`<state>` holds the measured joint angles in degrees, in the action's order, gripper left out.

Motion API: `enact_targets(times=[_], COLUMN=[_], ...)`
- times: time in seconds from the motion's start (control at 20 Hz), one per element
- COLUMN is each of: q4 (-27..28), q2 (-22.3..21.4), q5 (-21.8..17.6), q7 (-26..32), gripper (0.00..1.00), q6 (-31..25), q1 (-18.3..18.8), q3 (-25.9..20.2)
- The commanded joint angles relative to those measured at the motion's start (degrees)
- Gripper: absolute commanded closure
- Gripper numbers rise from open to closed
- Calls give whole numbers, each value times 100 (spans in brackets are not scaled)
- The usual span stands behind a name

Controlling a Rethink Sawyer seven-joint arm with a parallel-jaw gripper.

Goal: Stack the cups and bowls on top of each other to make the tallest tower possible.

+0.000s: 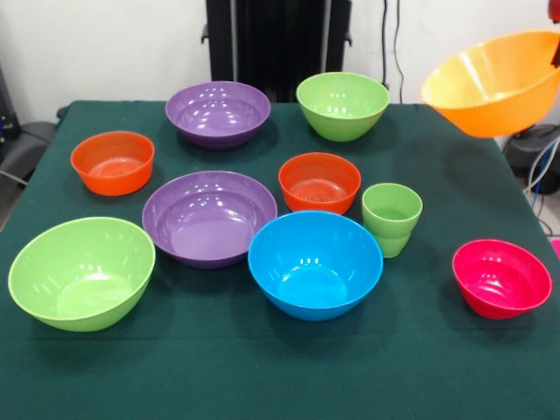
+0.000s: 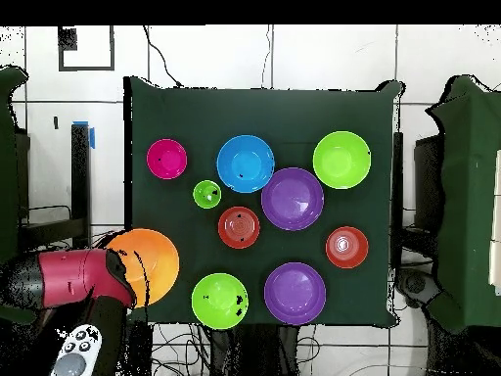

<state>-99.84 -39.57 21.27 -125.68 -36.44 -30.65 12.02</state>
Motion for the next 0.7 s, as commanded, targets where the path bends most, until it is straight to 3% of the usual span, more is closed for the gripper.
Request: enact_targets(times=[0.05, 0.4, 0.7], q4=[445, 531, 860], q2=[410, 449, 573], q5=[314, 530, 703], q7=[-903, -945, -1383], gripper=[100, 100, 100], q6=[427, 546, 383], q1=[22, -2, -281], q3=[-886, -1090, -915])
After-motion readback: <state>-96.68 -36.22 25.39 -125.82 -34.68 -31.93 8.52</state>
